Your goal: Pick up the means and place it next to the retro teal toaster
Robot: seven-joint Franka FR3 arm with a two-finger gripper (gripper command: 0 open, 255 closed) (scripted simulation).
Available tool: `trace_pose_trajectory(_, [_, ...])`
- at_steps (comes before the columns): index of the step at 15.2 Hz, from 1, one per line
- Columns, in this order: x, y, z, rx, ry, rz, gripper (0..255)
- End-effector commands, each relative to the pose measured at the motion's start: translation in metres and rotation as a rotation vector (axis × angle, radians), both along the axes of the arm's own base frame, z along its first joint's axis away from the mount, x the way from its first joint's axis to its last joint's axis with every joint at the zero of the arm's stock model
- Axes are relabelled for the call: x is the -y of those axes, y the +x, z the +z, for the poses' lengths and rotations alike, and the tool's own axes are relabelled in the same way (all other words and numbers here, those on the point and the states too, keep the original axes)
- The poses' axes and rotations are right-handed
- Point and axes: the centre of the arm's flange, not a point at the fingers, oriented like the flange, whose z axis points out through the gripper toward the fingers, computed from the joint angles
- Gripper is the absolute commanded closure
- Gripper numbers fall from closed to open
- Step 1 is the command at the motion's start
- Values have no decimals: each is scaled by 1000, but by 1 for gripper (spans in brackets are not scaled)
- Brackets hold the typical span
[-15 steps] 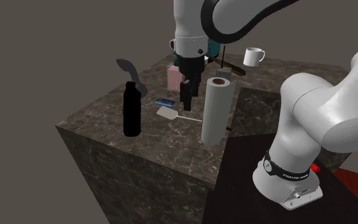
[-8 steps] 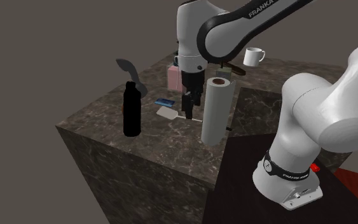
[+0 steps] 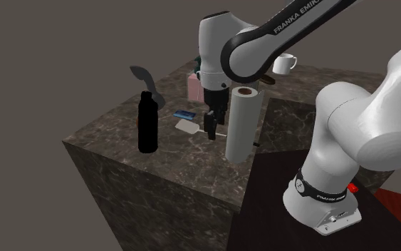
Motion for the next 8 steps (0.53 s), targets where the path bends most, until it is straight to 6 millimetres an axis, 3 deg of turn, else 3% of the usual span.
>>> trace_pose_trajectory(1, [0, 0, 0, 0, 0, 0, 0])
trace_pose_trajectory(4, [0, 0, 0, 0, 0, 0, 0])
trace_pose_trajectory(5, [0, 0, 0, 0, 0, 0, 255])
trace_pose_trajectory(8, [0, 0, 0, 0, 0, 0, 255])
